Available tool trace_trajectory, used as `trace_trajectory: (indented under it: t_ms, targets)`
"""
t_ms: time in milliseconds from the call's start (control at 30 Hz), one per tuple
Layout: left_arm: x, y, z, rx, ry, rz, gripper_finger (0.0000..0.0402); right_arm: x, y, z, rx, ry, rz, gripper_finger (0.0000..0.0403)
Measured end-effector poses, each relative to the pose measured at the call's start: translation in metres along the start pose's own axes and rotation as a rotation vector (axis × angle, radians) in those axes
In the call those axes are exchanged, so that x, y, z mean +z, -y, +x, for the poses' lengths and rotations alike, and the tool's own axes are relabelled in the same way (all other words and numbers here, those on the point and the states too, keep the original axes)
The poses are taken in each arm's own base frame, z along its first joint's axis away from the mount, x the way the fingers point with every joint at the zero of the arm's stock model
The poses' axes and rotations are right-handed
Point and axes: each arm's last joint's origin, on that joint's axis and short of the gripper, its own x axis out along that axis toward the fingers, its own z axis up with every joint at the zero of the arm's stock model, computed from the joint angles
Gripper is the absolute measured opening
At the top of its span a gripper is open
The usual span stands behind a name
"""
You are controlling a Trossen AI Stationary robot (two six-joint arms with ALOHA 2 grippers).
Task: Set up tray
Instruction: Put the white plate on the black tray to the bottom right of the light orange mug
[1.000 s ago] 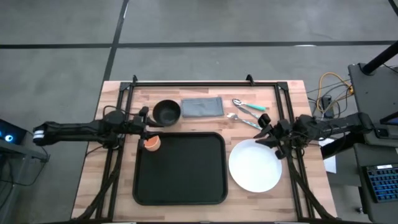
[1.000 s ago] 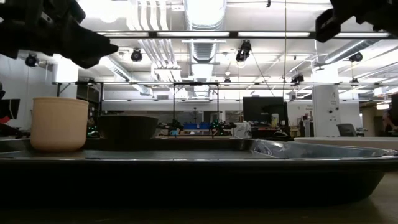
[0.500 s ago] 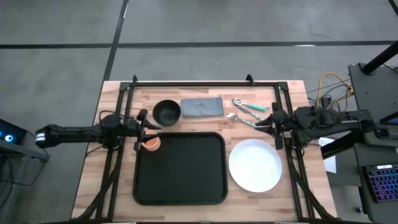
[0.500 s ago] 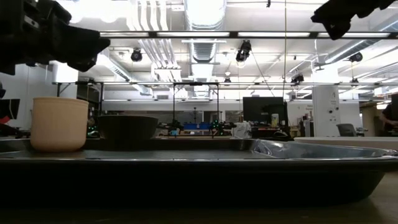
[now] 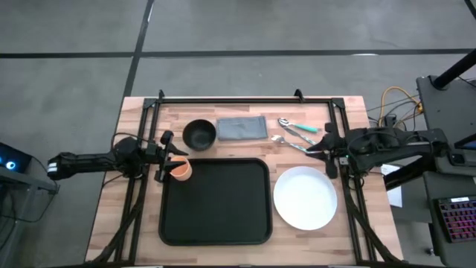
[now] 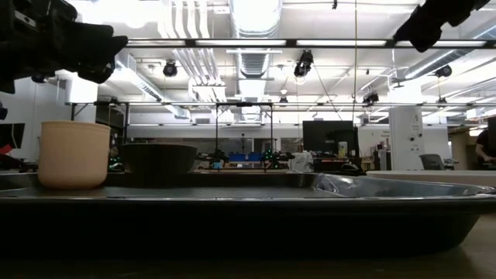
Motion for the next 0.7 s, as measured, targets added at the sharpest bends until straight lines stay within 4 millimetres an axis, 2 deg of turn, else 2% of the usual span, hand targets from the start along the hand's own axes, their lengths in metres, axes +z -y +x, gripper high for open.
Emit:
trace_trajectory:
  t_ms: [433, 567, 700]
  targets:
    - [-0.003, 0.0, 0.001, 0.002, -0.031, 0.003, 0.0118, 0.012, -0.004, 0.028, -0.116, -0.309, -0.043, 0.0072]
    - [-0.004, -0.001, 0.002, 0.004, -0.041, 0.001, 0.0118, 0.014, -0.002, 0.039, -0.153, -0.408, -0.054, 0.0095]
    - [-0.004, -0.001, 0.002, 0.006, -0.039, 0.002, 0.0118, 0.017, -0.002, 0.052, -0.168, -0.471, -0.078, 0.0136]
